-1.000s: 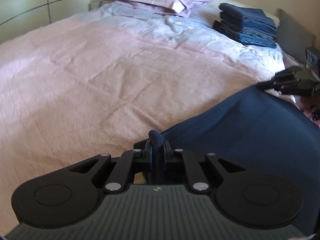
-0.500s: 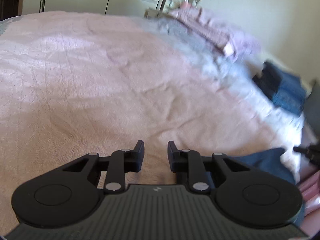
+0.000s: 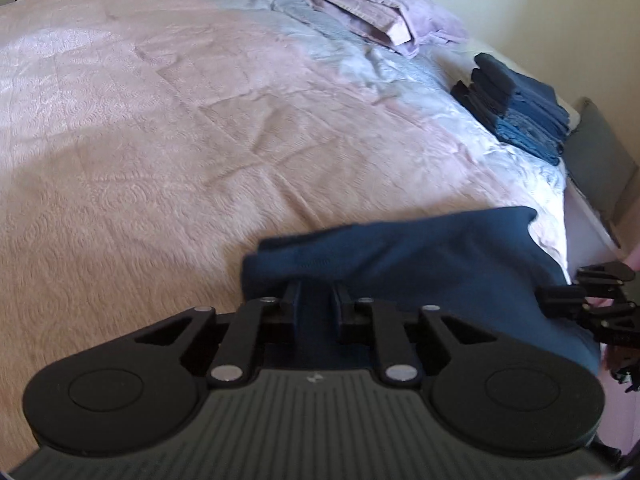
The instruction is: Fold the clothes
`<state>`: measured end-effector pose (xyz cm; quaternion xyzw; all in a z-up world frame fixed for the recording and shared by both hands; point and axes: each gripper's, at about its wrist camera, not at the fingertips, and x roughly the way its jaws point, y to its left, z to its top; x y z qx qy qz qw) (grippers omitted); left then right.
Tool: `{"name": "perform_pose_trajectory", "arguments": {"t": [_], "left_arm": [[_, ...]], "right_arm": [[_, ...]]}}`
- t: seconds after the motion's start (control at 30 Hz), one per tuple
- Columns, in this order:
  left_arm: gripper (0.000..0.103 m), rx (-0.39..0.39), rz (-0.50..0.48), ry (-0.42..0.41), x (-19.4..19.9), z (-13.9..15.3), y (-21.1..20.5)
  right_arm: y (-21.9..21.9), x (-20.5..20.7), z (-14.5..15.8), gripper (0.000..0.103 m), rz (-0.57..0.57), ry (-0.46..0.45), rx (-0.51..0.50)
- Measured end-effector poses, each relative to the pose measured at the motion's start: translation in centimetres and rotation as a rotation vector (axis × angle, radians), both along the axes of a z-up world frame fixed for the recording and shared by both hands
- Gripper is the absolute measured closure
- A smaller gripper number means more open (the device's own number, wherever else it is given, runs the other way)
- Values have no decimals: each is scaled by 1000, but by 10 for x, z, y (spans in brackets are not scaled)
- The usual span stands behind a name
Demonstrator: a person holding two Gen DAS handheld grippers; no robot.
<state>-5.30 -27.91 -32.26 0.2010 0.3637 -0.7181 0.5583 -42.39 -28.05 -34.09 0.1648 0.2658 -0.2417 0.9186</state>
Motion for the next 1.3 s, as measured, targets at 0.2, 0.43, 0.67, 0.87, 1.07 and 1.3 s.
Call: {"name": "perform_pose_trajectory", "arguments": {"t": [0.2,0.43,0.67,0.87,1.07,1.3], "left_arm": [[87,-73,9,-49,0,37,28],[62,-280,-264,-405,-49,78,138],[35,-390,-585,-812,-130,37,204],[38,-407,-628,-1296,-166,-13,190],[65,-312,-613,-1204,-159,-12,168],[68,-194,-454,-759,-118,50,124]], "right_arm": [[16,-17,23,21,-79,44,-66],[89,-25,33,21,46,141,-295],[130,17,-3,21,228,307,-472],[125,54,-22,45,267,449,-642],[120,60,-23,46,241,418,-595],[103,56,8,46,215,280,-509]]}}
